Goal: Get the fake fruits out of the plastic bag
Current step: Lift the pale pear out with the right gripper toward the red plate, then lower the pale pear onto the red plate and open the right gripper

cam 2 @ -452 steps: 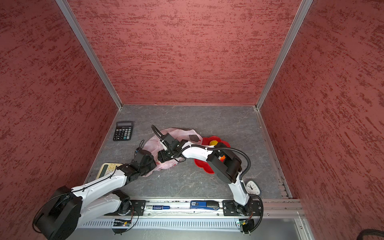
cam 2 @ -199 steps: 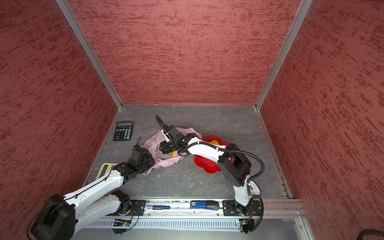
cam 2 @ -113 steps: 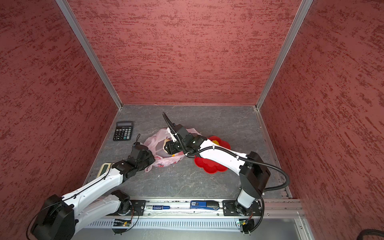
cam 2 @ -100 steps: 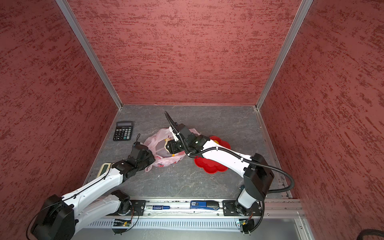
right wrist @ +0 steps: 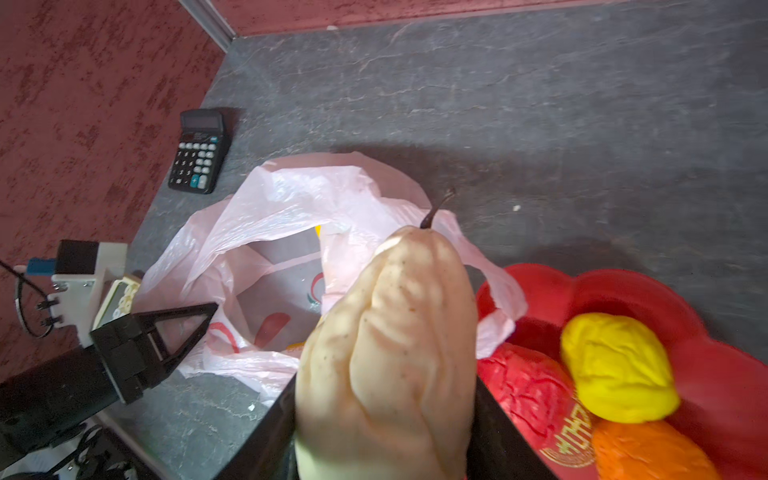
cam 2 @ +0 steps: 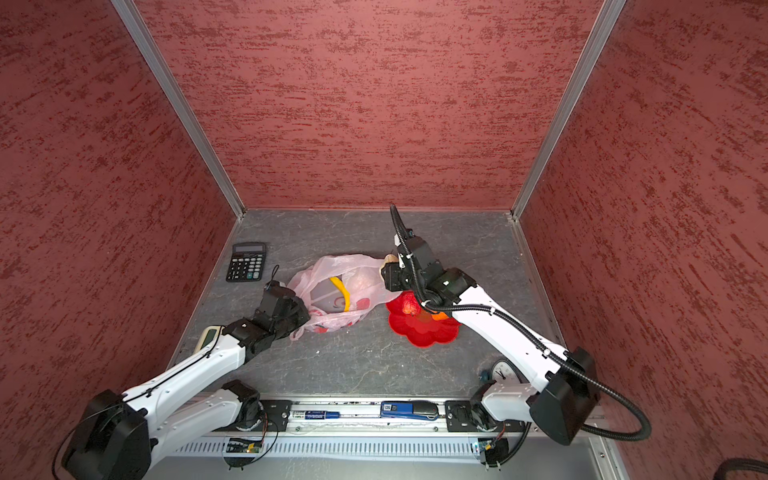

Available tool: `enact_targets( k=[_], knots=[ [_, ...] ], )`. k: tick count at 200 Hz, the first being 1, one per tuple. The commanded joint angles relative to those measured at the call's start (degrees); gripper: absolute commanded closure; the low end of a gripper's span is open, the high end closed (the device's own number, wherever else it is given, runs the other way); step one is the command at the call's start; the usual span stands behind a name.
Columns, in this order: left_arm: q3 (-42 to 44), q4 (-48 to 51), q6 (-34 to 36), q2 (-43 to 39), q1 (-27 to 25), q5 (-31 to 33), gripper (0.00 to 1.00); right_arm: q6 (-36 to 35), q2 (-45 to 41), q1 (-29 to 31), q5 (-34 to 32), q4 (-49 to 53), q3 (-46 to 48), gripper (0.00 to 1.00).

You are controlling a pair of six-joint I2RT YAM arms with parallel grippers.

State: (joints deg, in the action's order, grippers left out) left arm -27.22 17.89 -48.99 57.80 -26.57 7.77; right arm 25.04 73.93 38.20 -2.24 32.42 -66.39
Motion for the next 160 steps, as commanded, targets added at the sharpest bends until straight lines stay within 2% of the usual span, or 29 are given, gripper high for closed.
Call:
enact_targets(
  k=[1,36,87,160],
  knots=[
    [-1.17,-1.44,1.23,0.58,0.41,0.05,1.00,-1.04,-2.46,-2.07,-4.49,3.99,1.86,0.68],
    [-1.58,-1.61,1.45,1.00,0.73,-0.03,0.99,-0.22,-5.82,-4.22,-5.49,5.62,6.19,0.68],
    [-2.38,-2.03,1.69,1.96,0.94,-0.39,0.99,1.78,-9.87,-4.36,-6.95,8.95,11.83,0.68],
    [-2.94,-2.43,1.69,3.50,0.90,-1.00,1.00,5.59,-11.36,-4.36,-5.52,4.75,21.93,0.68]
  ],
)
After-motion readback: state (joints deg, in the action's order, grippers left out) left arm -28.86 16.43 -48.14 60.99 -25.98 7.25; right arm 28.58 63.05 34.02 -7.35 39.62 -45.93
